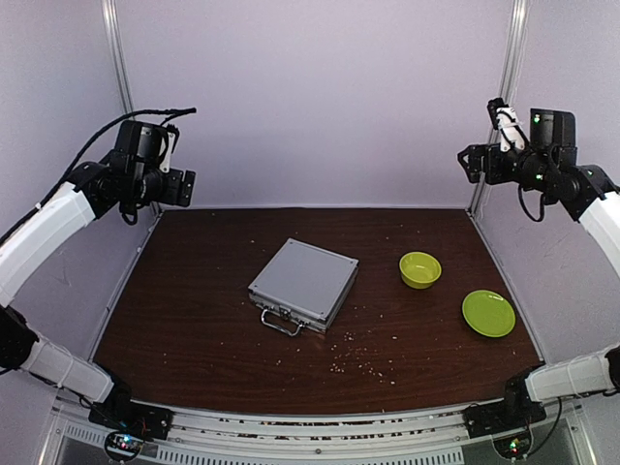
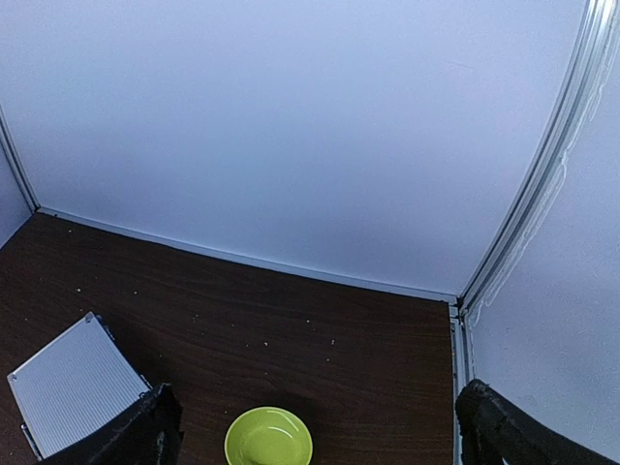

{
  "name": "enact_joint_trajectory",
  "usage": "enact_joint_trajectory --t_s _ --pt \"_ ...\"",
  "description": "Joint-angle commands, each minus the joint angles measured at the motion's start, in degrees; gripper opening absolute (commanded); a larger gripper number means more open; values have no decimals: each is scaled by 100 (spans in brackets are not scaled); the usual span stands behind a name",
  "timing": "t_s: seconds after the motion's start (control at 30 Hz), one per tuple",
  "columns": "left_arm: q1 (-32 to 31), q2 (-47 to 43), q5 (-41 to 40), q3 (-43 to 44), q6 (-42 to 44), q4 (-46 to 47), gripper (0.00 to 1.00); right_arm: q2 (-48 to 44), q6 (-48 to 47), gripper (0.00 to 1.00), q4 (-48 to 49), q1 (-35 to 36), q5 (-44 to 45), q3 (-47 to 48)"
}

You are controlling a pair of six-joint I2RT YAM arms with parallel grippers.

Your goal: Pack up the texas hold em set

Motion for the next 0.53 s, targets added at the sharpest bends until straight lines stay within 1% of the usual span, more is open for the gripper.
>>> enact_joint_trajectory --t_s 0.0,0.17,0.5 --pt "26 -176 -136 -234 -7 508 98 22 79 99 120 -113 -147 -32" --pt "28 -165 -129 -401 -16 583 98 63 48 99 116 -147 -276 -41" --pt "26 -57 -75 -460 -26 616 98 103 -6 100 145 -160 -340 -110"
